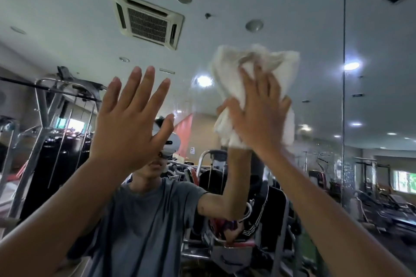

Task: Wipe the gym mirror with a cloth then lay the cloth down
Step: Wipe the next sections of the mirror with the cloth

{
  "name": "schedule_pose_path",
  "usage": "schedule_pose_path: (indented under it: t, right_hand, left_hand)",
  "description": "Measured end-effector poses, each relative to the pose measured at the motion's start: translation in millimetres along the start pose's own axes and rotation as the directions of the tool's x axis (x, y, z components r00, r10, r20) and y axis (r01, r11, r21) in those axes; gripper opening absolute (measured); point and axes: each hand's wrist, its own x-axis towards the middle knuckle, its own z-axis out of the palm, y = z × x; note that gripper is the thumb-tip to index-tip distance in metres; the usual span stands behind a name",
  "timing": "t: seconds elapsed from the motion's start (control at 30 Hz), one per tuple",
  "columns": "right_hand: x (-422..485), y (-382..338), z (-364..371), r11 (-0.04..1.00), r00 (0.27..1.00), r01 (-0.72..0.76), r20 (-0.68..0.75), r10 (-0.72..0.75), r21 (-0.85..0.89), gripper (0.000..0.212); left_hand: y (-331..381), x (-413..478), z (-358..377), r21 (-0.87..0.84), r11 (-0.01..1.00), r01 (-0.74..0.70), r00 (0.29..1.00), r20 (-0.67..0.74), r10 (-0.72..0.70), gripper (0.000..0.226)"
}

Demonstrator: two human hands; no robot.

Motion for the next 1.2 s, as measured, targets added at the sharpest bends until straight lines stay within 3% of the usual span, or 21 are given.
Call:
schedule_pose_path:
  t: [0.07, 0.1, 0.17, 0.2, 0.23, 0.27, 0.33, 0.4, 0.43, 0.5, 0.53, 0.7, 0.8, 0.83, 0.87, 0.93, 1.0, 1.1, 1.2]
  right_hand:
    - [-36.7, -4.6, -2.6, 0.963, 0.963, 0.271, 0.009, -0.271, 0.015, 0.063]
    - [-56.0, 0.8, -2.9, 0.902, 0.902, 0.43, 0.011, -0.431, 0.028, 0.062]
    - [-87.8, 30.5, -5.4, 0.704, 0.703, 0.708, 0.043, -0.71, 0.05, 0.063]
    - [-93.6, 52.1, -8.5, 0.618, 0.614, 0.784, 0.072, -0.786, 0.062, 0.064]
    - [-94.0, 73.9, -11.3, 0.583, 0.576, 0.81, 0.104, -0.811, 0.067, 0.066]
    - [-90.1, 93.3, -13.6, 0.605, 0.595, 0.794, 0.131, -0.793, 0.058, 0.069]
    - [-73.7, 111.7, -14.9, 0.774, 0.763, 0.632, 0.151, -0.628, 0.029, 0.07]
    - [-57.6, 93.3, -13.9, 0.947, 0.941, 0.321, 0.098, -0.323, 0.035, 0.065]
    - [-54.1, 75.5, -10.2, 0.987, 0.986, 0.156, 0.054, -0.158, 0.043, 0.064]
    - [-60.0, 36.9, -3.0, 0.999, 0.999, -0.033, -0.009, 0.033, 0.03, 0.064]
    - [-67.9, 20.4, -1.1, 0.999, 0.999, -0.032, -0.033, 0.033, 0.026, 0.064]
    - [-130.4, -2.4, -3.2, 0.947, 0.948, 0.313, 0.037, -0.316, 0.07, 0.061]
    - [-152.0, 32.1, -5.7, 0.782, 0.78, 0.62, 0.058, -0.623, 0.059, 0.061]
    - [-148.5, 49.7, -7.5, 0.735, 0.731, 0.676, 0.073, -0.678, 0.049, 0.064]
    - [-141.5, 65.6, -9.1, 0.733, 0.728, 0.679, 0.086, -0.68, 0.041, 0.066]
    - [-121.2, 81.8, -11.0, 0.855, 0.851, 0.516, 0.084, -0.518, 0.041, 0.068]
    - [-101.9, 69.6, -10.7, 0.974, 0.973, 0.218, 0.066, -0.221, 0.053, 0.064]
    - [-95.8, 24.9, -2.3, 0.995, 0.996, -0.085, 0.003, 0.085, 0.054, 0.062]
    - [-115.6, -5.6, -1.5, 0.995, 0.996, -0.084, -0.021, 0.086, 0.062, 0.063]
  left_hand:
    - [0.6, 0.1, -0.6, -0.009, 1.0, 0.002, 1.0, -0.005, -0.002, 0.068]
    - [0.8, -0.3, -0.7, -0.01, 1.0, 0.003, 1.0, -0.008, -0.003, 0.067]
    - [1.1, -1.3, -0.8, -0.006, 1.0, 0.004, 1.0, -0.02, -0.004, 0.067]
    - [1.1, -1.1, -0.5, -0.005, 1.0, 0.003, 1.0, -0.028, -0.004, 0.066]
    - [1.1, -0.7, -0.5, -0.007, 1.0, 0.001, 0.999, -0.035, -0.001, 0.066]
    - [1.3, -0.4, -0.4, -0.011, 1.0, -0.002, 0.999, -0.039, 0.001, 0.066]
    - [1.1, 0.0, -0.1, -0.014, 1.0, 0.0, 0.999, -0.039, 0.0, 0.066]
    - [1.2, -0.5, 0.1, -0.013, 1.0, 0.002, 0.999, -0.041, -0.003, 0.066]
    - [1.4, -0.4, 0.2, -0.013, 1.0, 0.001, 0.999, -0.044, -0.002, 0.065]
    - [1.5, -0.2, -0.3, -0.011, 1.0, -0.002, 0.999, -0.043, 0.002, 0.065]
    - [1.3, -0.1, -1.0, -0.009, 1.0, -0.002, 0.999, -0.043, 0.001, 0.065]
    - [0.9, -0.6, -1.9, -0.028, 1.0, -0.008, 0.999, -0.043, 0.007, 0.063]
    - [1.3, -1.9, -1.5, -0.003, 1.0, -0.009, 0.998, -0.067, 0.009, 0.061]
    - [1.8, -1.3, -1.9, 0.004, 1.0, -0.005, 0.998, -0.059, 0.006, 0.061]
    - [2.6, -0.4, -3.0, 0.005, 1.0, -0.002, 0.999, -0.044, 0.002, 0.062]
    - [5.4, -0.4, -4.6, 0.004, 1.0, 0.012, 1.0, -0.002, -0.012, 0.064]
    - [9.9, -3.9, -5.6, 0.016, 0.999, 0.029, 0.999, 0.023, -0.029, 0.065]
    - [15.6, -24.3, -6.7, 0.025, 0.999, 0.042, 0.998, 0.047, -0.043, 0.067]
    - [21.6, -54.3, -9.3, 0.018, 1.0, 0.022, 0.998, 0.059, -0.023, 0.065]
